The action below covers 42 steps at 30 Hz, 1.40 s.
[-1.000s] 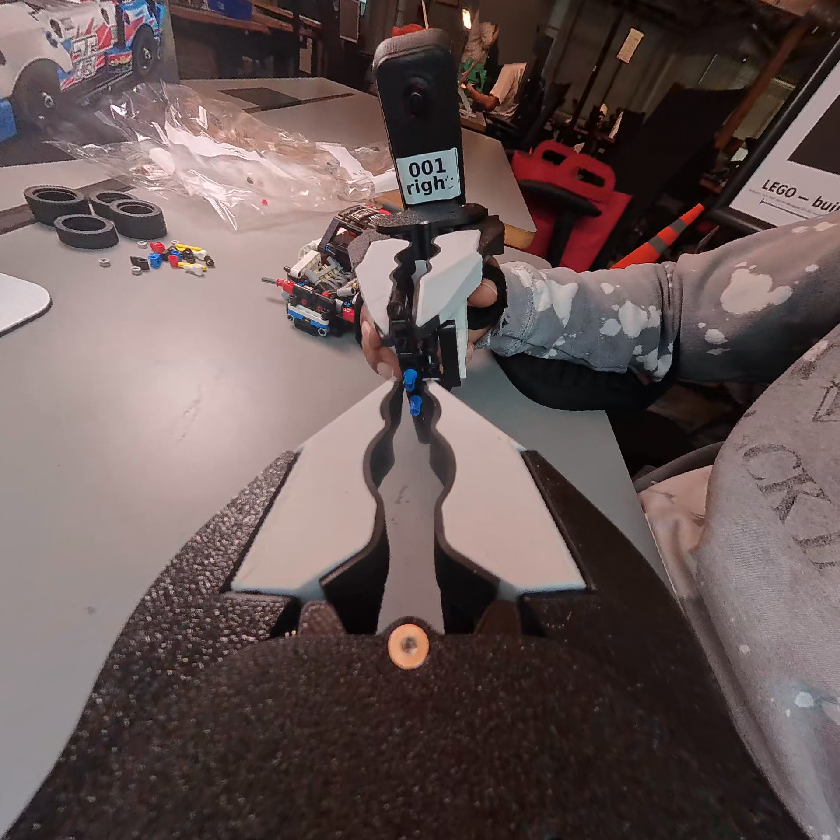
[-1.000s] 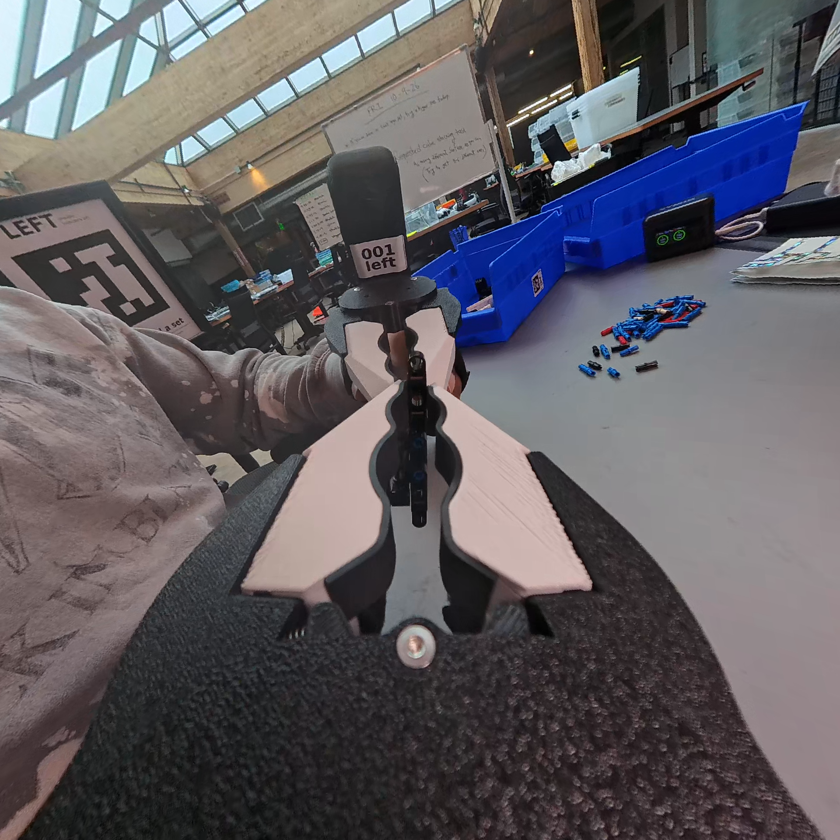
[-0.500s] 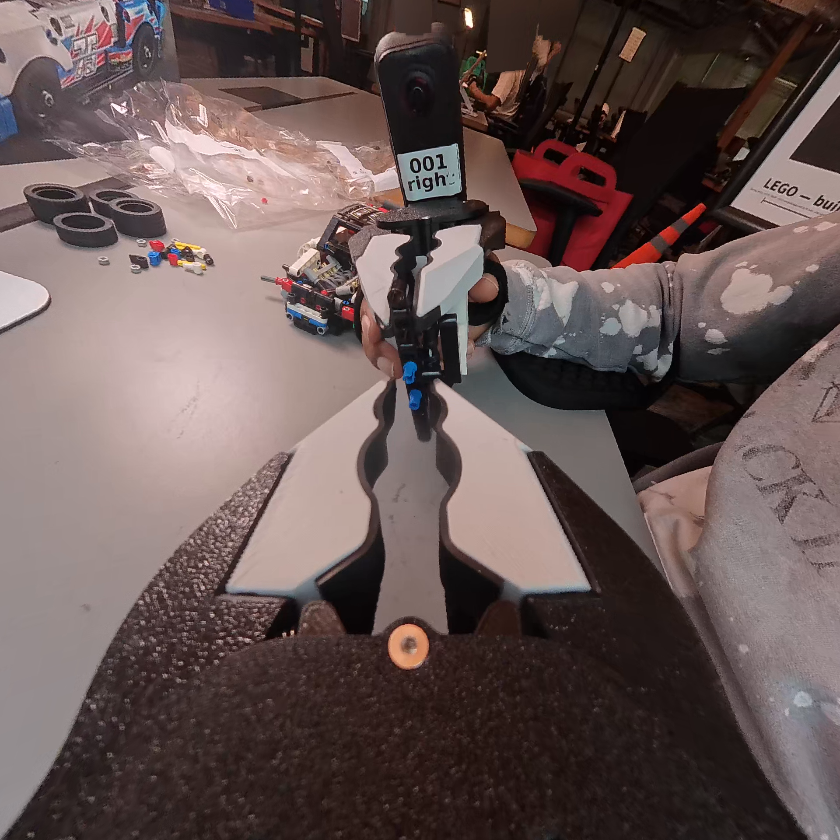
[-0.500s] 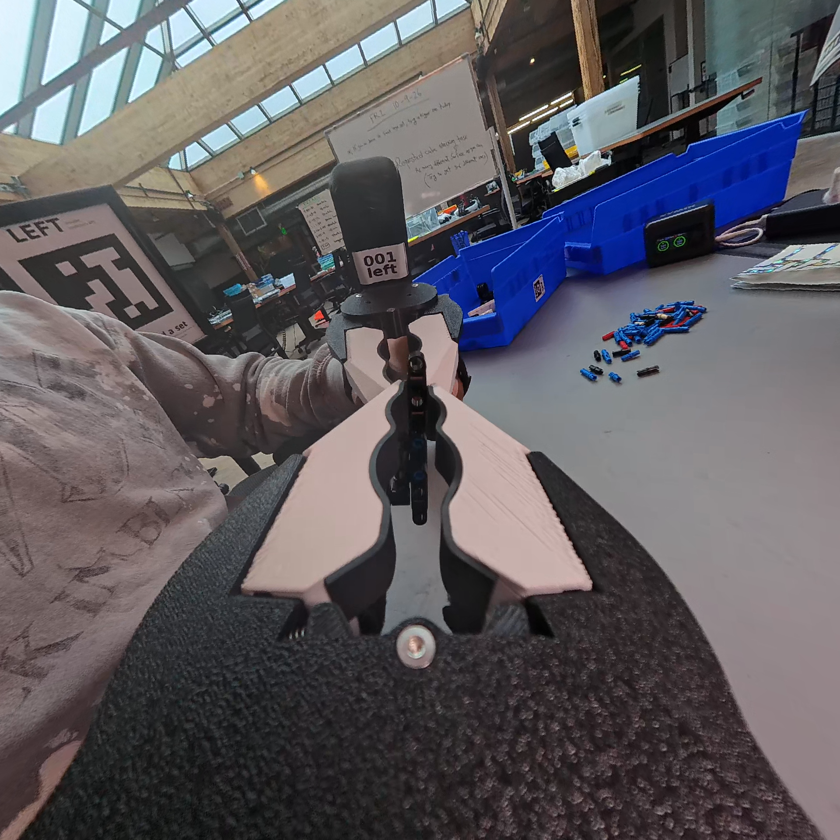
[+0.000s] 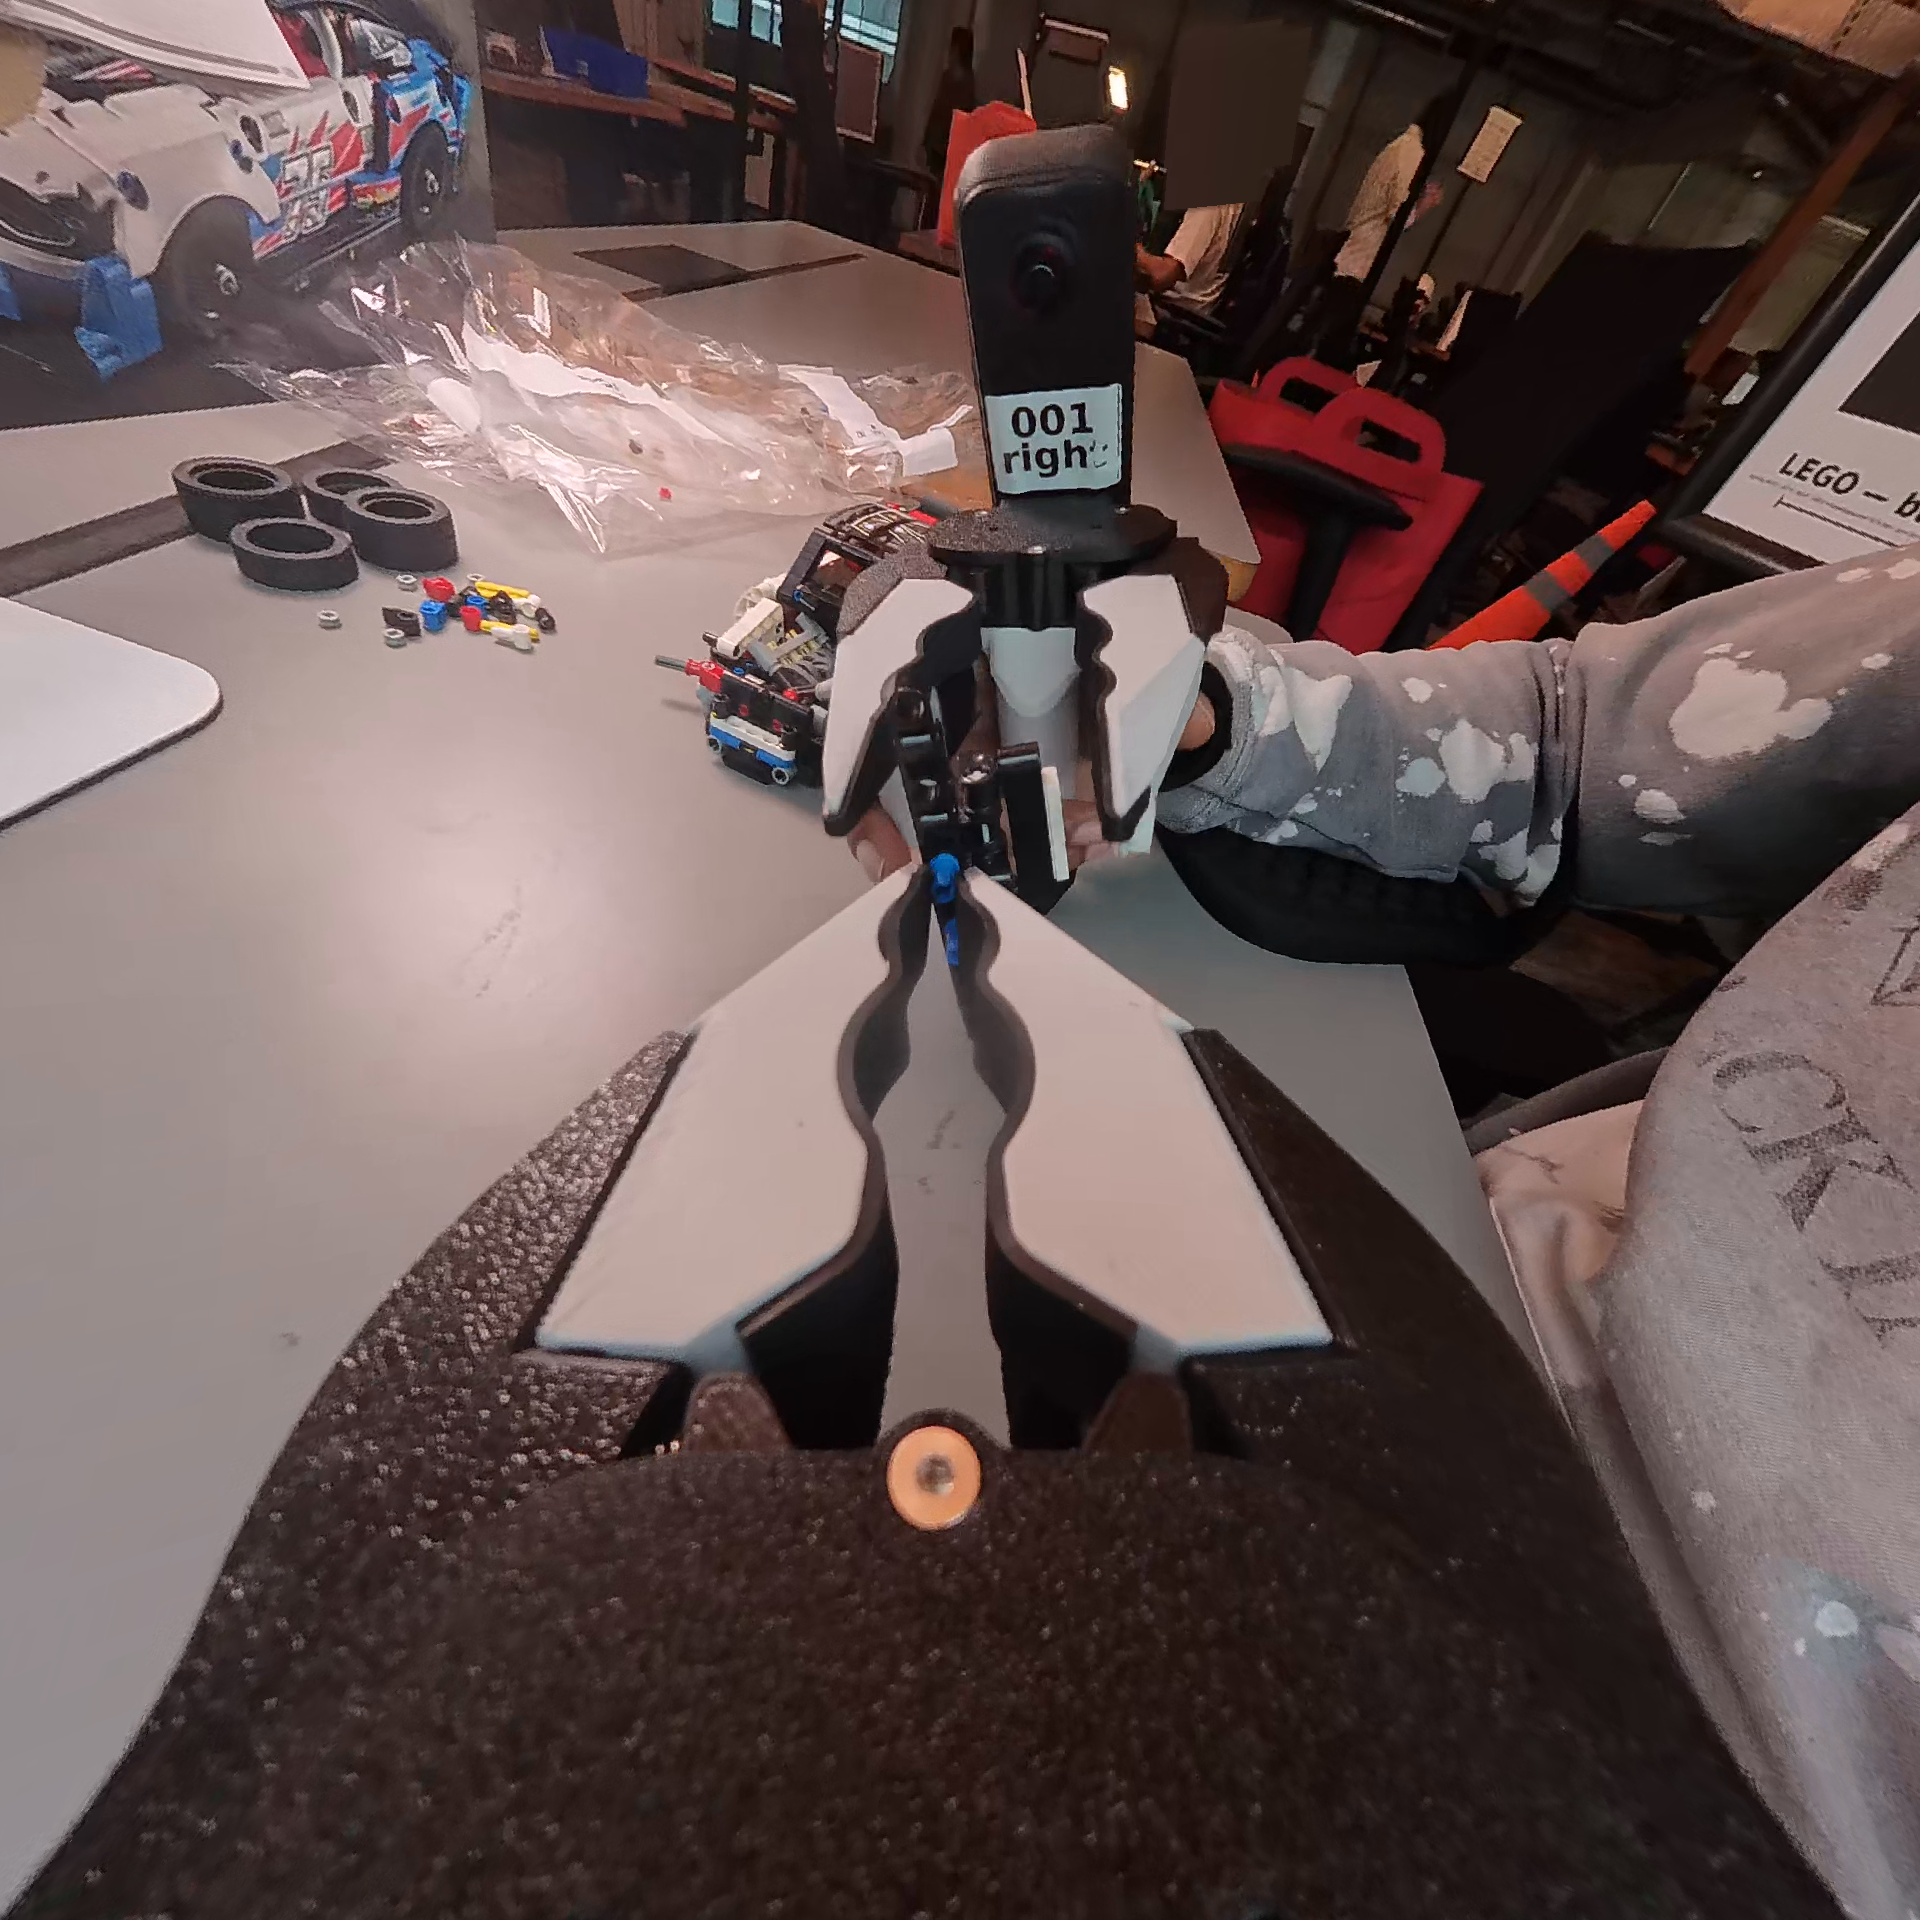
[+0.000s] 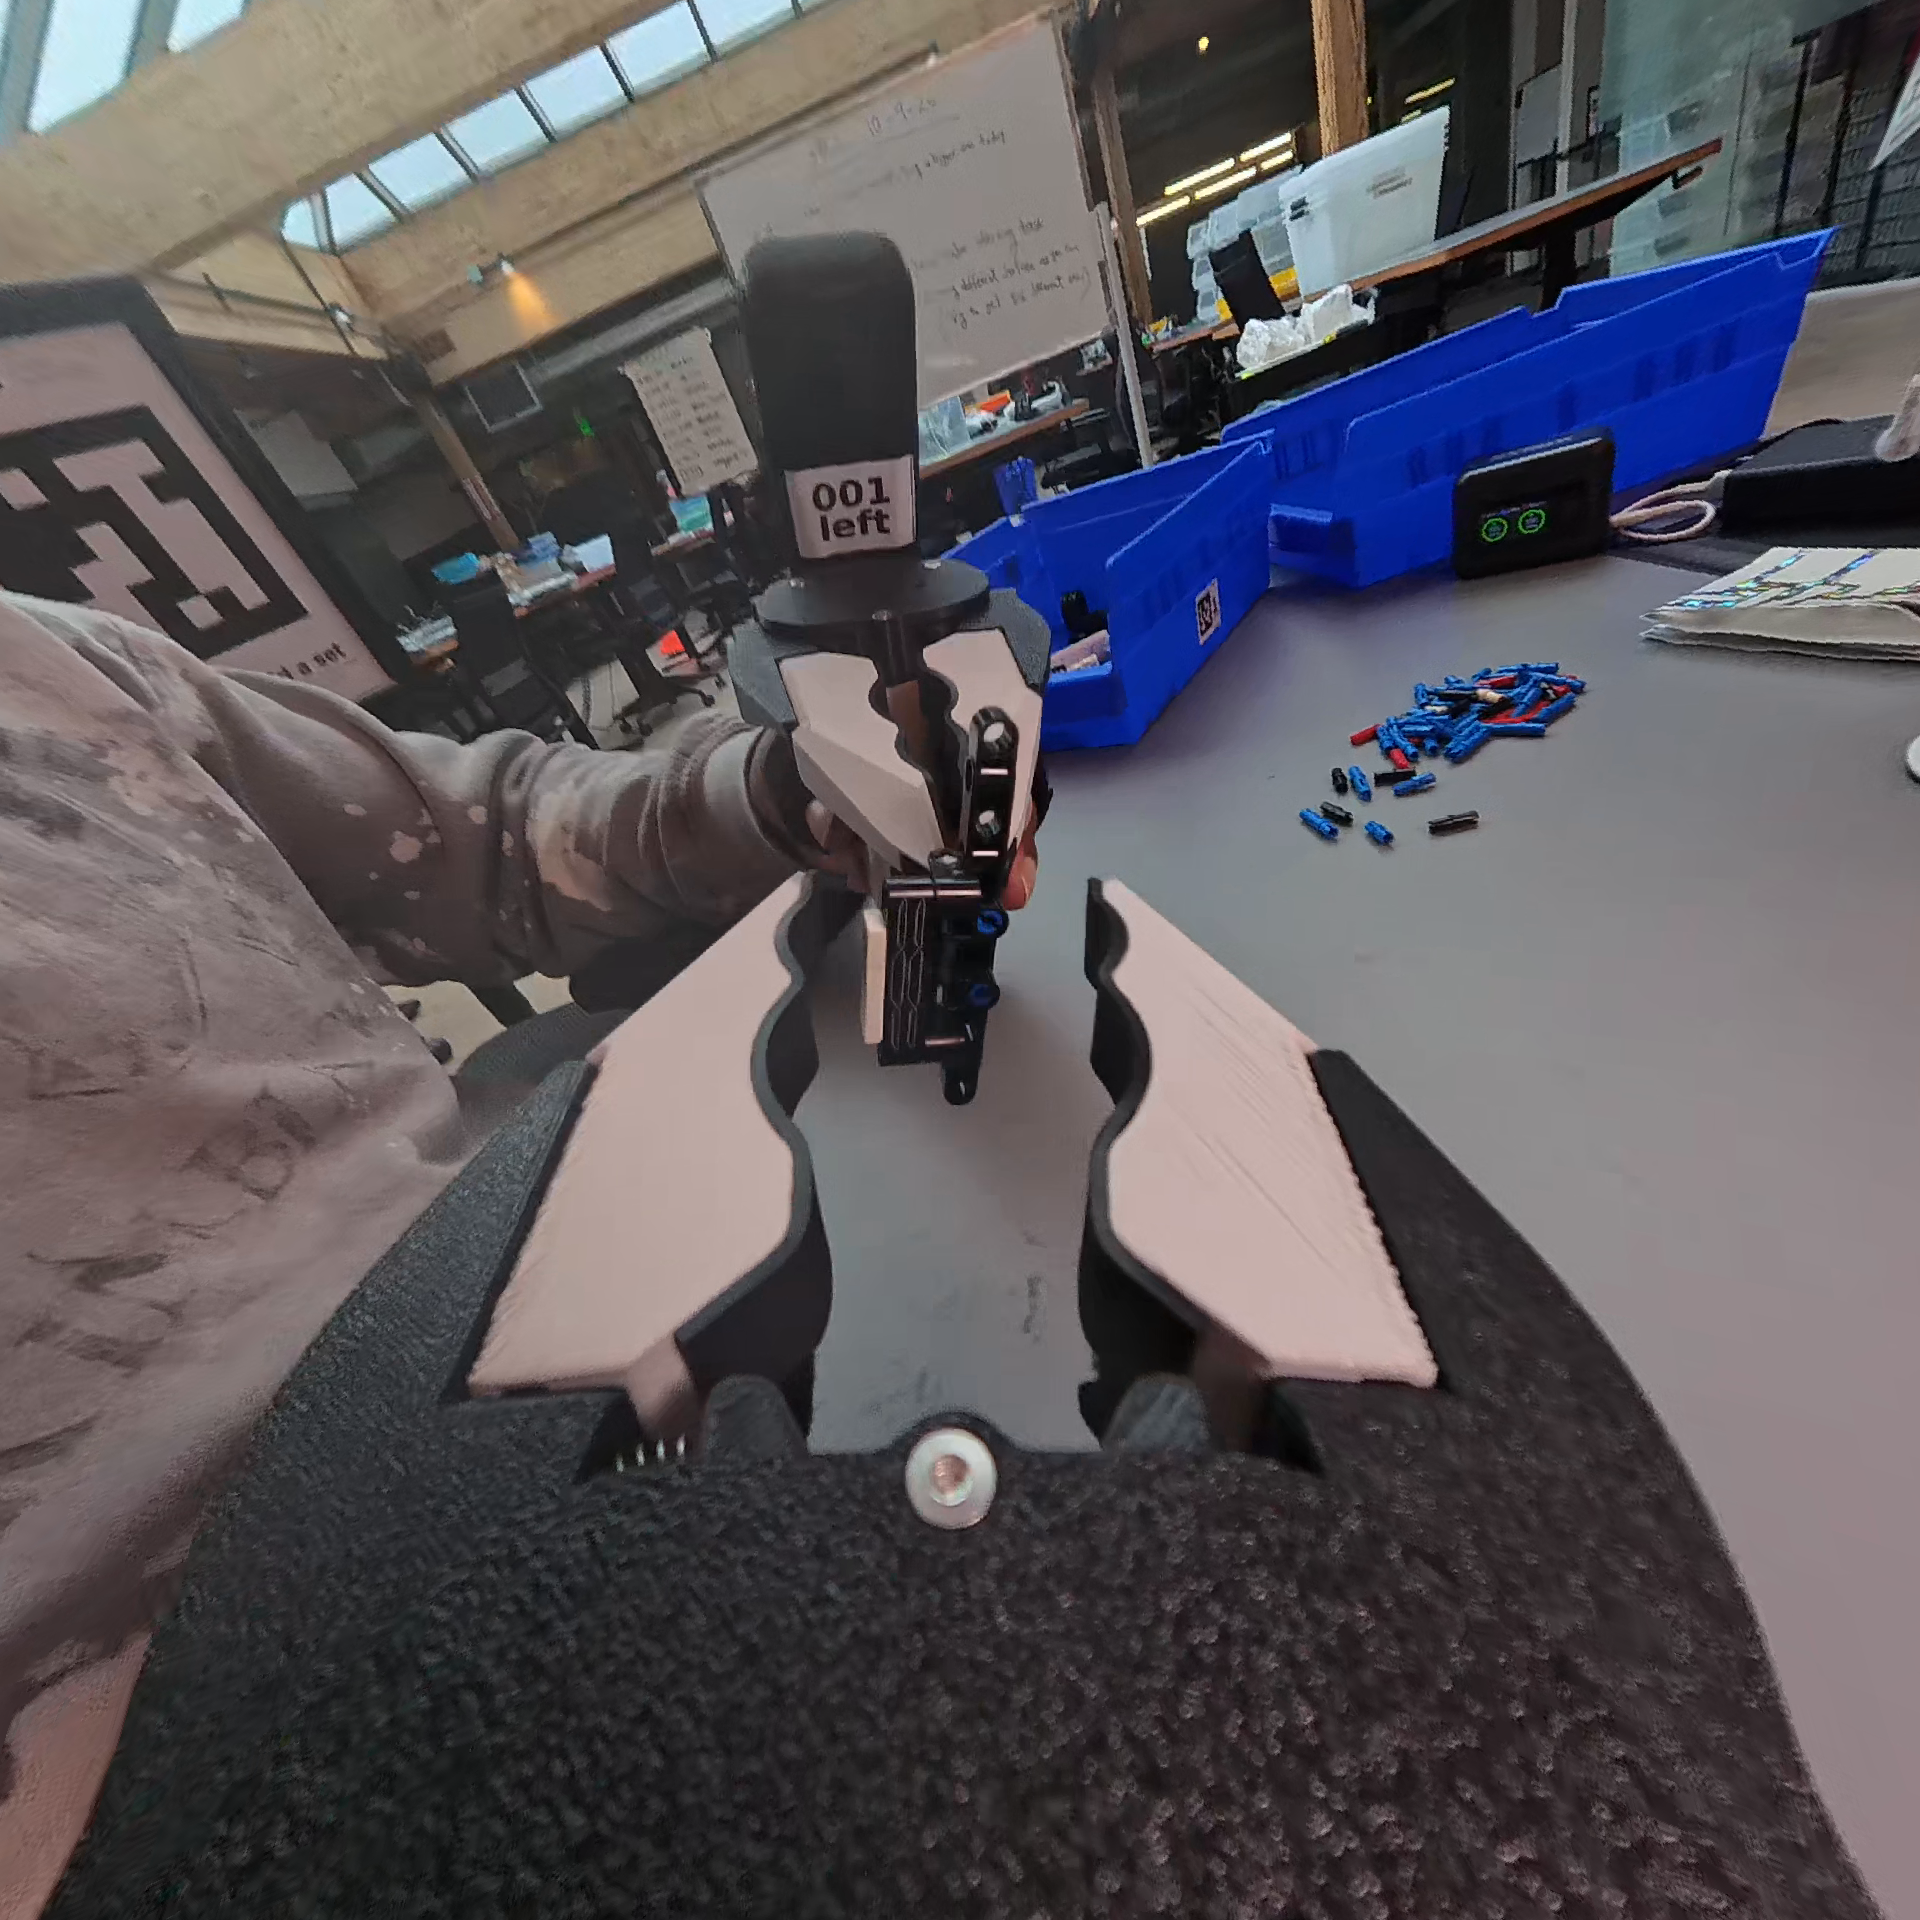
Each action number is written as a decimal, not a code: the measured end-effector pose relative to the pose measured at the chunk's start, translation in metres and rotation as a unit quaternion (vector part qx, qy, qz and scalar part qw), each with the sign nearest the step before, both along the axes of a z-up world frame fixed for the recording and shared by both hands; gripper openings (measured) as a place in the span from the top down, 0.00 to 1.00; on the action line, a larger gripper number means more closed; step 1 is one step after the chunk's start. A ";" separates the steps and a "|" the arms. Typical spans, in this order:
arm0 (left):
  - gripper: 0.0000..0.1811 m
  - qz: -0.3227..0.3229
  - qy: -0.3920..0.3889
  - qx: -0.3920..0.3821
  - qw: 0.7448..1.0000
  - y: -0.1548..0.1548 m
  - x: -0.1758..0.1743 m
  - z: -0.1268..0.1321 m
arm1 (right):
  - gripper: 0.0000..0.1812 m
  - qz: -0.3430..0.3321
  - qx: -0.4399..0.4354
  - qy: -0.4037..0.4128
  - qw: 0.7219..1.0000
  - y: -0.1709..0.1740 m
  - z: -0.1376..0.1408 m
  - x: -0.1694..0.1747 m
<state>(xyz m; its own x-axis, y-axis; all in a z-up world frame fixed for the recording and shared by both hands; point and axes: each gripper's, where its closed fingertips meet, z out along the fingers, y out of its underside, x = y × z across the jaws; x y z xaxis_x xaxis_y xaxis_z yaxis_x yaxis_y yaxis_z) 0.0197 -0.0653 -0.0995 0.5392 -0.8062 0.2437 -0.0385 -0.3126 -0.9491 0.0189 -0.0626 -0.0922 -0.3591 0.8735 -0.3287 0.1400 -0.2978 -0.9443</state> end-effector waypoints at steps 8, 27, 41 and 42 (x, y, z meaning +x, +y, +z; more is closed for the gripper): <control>0.99 0.003 0.011 -0.007 1.000 0.000 0.002 -0.003 | 0.85 0.000 0.060 -0.016 0.998 -0.009 -0.010 -0.006; 0.99 0.010 -0.005 -0.024 1.000 0.001 -0.010 0.010 | 0.93 -0.034 0.058 0.005 0.998 0.001 0.000 -0.007; 0.99 -0.071 -0.012 -0.009 0.997 -0.020 0.008 0.010 | 0.86 0.085 -0.028 0.046 0.995 -0.017 0.028 0.022; 0.99 -0.073 -0.007 -0.009 0.997 -0.021 0.009 0.008 | 0.85 0.083 -0.018 0.034 0.996 -0.018 0.025 0.021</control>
